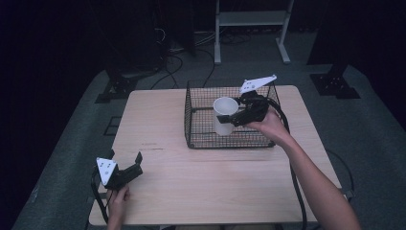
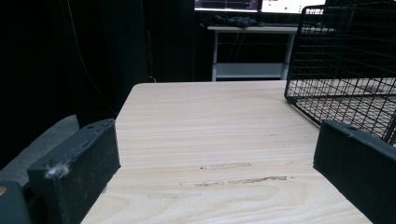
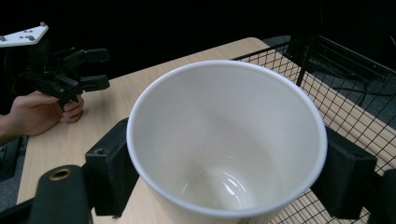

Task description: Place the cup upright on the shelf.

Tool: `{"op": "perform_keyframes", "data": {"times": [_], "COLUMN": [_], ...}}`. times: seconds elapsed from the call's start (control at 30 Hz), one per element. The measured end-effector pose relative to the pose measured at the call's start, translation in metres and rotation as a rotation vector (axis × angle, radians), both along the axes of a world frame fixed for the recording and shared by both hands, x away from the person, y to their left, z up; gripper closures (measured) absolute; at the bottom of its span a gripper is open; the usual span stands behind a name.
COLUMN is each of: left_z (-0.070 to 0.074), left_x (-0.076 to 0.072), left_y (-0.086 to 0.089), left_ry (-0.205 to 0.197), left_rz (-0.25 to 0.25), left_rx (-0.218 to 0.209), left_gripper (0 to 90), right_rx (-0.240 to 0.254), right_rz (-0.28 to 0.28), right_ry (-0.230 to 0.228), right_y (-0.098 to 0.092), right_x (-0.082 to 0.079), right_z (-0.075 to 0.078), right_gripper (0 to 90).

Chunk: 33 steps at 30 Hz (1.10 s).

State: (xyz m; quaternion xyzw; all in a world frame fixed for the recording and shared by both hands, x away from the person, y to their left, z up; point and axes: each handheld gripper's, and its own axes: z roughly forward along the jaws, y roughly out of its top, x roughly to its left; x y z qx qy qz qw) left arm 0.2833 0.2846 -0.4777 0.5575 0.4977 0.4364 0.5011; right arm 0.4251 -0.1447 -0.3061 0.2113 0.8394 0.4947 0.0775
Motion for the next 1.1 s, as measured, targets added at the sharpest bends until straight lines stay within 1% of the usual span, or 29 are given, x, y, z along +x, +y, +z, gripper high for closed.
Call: {"op": "perform_keyframes", "data": {"times": [0.2,0.3,0.53,0.77,1.1], "left_z": [0.0,0.0,0.0,0.0,0.0], "left_x": [0.0,0.0,0.0,0.0,0.0], "left_y": [0.0,0.0,0.0,0.001,0.001], "left_ry": [-0.001,0.001,0.001,0.0,0.001], "left_rz": [0.001,0.001,0.0,0.0,0.001], "left_rx": [0.0,-0.002,-0.003,-0.006,-0.008], "left_gripper": [0.0,0.0,0.0,0.0,0.0], "right_rx": [-0.001,0.006,-0.002,-0.014,-0.029], "right_rz": [-0.003,-0.007,-0.027,-0.041,-0.051], "right_ry": [-0.001,0.001,0.005,0.011,-0.004], "right_y": [0.003,0.004,0.006,0.007,0.014], "right_x": [0.005,0.009,0.022,0.032,0.045], "right_z": [0.003,0.003,0.004,0.002,0.014], "right_gripper": [19.3,19.3,19.3,19.3,19.3]}}
